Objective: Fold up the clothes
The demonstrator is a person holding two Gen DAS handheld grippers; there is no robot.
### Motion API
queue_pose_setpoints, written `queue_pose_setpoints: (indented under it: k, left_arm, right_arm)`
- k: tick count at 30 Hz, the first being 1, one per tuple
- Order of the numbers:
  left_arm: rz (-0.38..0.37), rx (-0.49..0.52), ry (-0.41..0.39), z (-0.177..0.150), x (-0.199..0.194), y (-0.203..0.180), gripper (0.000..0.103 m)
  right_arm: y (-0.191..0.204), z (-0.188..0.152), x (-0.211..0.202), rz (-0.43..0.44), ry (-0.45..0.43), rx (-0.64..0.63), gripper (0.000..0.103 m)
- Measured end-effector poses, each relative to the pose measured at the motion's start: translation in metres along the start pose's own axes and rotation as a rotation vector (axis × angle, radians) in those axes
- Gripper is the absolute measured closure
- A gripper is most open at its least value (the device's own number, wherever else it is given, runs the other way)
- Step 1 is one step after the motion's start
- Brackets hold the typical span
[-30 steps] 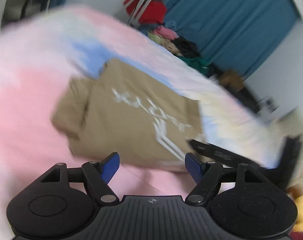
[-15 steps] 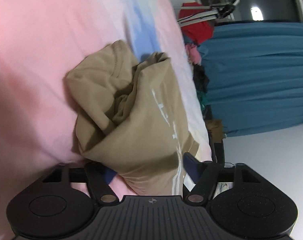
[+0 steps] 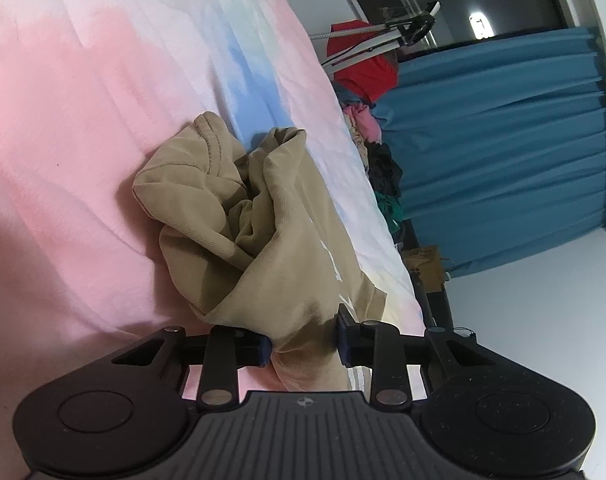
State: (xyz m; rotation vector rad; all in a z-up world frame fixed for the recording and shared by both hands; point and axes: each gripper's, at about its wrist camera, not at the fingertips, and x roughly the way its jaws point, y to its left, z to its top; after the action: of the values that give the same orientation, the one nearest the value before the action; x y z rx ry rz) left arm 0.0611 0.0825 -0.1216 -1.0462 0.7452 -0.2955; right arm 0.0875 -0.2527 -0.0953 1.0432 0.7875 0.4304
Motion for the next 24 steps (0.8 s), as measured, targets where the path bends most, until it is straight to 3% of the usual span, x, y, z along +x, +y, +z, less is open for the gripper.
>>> queue_pose_setpoints:
  k: [6, 9, 14, 16, 18, 20, 21, 24]
  left_arm:
    - [-0.035, -0.022, -0.024, -0.001, -0.003, 0.000, 0.074]
    - [-0.061, -0.037, -0.042, 0.000, -0.005, 0.001, 0.077]
    - [-0.086, -0.054, -0.068, 0.003, -0.006, 0.003, 0.078]
    - [-0.091, -0.062, -0.071, 0.005, -0.007, 0.007, 0.078]
    - [-0.092, -0.061, -0.072, 0.001, -0.016, 0.010, 0.078]
    - [-0.074, -0.045, -0.073, 0.002, -0.016, 0.005, 0.078]
    - [-0.063, -0.036, -0.074, 0.003, -0.015, 0.001, 0.078]
    - [-0.059, 0.010, -0.067, 0.004, -0.028, -0.016, 0.078]
  right_arm:
    - [-0.026, -0.020, 0.038, 0.074, 0.185, 0.216, 0.014]
    - [-0.048, -0.022, 0.048, 0.063, 0.152, 0.324, 0.015]
    - [-0.074, -0.011, 0.031, 0.047, -0.053, 0.440, 0.017]
    - [-0.078, -0.008, 0.024, 0.025, -0.121, 0.460, 0.024]
    - [-0.076, -0.008, 0.021, -0.025, -0.145, 0.427, 0.054]
    - [-0.068, -0.010, 0.020, -0.049, -0.154, 0.365, 0.069]
    - [-0.062, -0.012, 0.020, -0.055, -0.163, 0.332, 0.075]
    - [-0.046, -0.012, 0.002, -0.047, -0.211, 0.281, 0.079]
